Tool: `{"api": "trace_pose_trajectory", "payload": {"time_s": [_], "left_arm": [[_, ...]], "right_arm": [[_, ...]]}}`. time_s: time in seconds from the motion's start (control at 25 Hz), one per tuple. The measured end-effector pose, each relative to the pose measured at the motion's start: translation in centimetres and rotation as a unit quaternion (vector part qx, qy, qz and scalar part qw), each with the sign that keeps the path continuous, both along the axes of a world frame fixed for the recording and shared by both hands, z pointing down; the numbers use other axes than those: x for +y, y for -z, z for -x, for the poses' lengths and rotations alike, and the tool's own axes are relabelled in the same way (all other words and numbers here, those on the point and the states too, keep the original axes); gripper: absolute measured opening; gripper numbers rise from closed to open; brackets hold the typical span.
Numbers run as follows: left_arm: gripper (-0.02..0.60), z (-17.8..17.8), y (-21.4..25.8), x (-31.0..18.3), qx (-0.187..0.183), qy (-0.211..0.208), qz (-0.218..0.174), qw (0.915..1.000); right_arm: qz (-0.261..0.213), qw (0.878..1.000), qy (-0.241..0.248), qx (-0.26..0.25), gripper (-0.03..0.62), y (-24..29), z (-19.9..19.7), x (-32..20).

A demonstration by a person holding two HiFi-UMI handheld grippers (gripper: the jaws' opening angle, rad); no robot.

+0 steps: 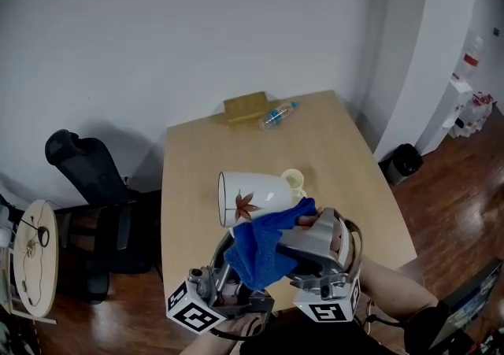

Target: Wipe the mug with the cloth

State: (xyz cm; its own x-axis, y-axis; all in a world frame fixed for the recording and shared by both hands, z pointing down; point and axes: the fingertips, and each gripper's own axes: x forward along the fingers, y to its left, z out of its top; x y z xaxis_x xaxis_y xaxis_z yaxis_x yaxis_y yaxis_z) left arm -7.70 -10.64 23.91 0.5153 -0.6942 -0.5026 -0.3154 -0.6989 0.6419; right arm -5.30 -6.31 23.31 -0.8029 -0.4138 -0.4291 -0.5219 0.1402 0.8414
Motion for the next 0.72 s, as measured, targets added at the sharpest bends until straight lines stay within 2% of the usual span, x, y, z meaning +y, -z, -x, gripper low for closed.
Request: {"api": "trace_pose_trajectory", "payload": {"time_s": [0.12, 0.2, 0.24, 0.28, 0.32, 0.36, 0.4, 0.44, 0.48, 0.52, 0.6, 0.72], "left_arm": [[0.061, -0.4, -0.6, 0.9, -0.018, -0.011, -0.011, 0.9997], [0.061, -0.5, -0.8, 1.6, -0.042, -0.022, -0.027, 0.9985], [0.061, -0.6, -0.9, 2.0, -0.056, -0.029, -0.037, 0.9973], [0.061, -0.7, -1.0, 2.4, -0.072, -0.037, -0.048, 0.9956], [0.061, -0.8, -1.1, 2.8, -0.088, -0.044, -0.058, 0.9934], [0.061, -0.8, -1.2, 3.3, -0.105, -0.05, -0.069, 0.9908], [0.061, -0.9, -1.2, 3.6, -0.12, -0.056, -0.079, 0.988], [0.061, -0.9, -1.2, 4.0, -0.132, -0.061, -0.088, 0.9854], [0.061, -0.9, -1.0, 4.3, -0.139, -0.067, -0.097, 0.9832], [0.061, -1.0, -0.9, 4.7, -0.142, -0.074, -0.105, 0.9815], [0.061, -1.4, -0.4, 5.8, -0.137, -0.094, -0.123, 0.9784], [0.061, -2.2, -0.4, 7.5, -0.129, -0.133, -0.15, 0.9711]], "right_arm": [[0.043, 0.998, 0.039, -0.011, 0.126, 0.8, -0.8, 0.3], [0.108, 0.989, 0.091, -0.031, 0.126, 2.1, -1.4, 0.5], [0.155, 0.98, 0.12, -0.043, 0.126, 2.6, -1.9, 0.4], [0.211, 0.964, 0.151, -0.057, 0.126, 3.0, -2.5, 0.0], [0.275, 0.941, 0.183, -0.073, 0.126, 3.1, -3.1, -0.5], [0.343, 0.909, 0.218, -0.093, 0.126, 3.2, -3.7, -1.3], [0.409, 0.868, 0.256, -0.115, 0.126, 3.5, -4.2, -2.3], [0.466, 0.821, 0.3, -0.137, 0.126, 3.9, -4.4, -3.4], [0.516, 0.767, 0.346, -0.159, 0.126, 4.2, -4.5, -4.6], [0.56, 0.709, 0.387, -0.181, 0.127, 4.1, -4.8, -5.8], [0.634, 0.585, 0.452, -0.227, 0.127, 2.8, -5.6, -7.6], [0.701, 0.384, 0.538, -0.268, 0.126, 0.5, -5.3, -8.6]]}}
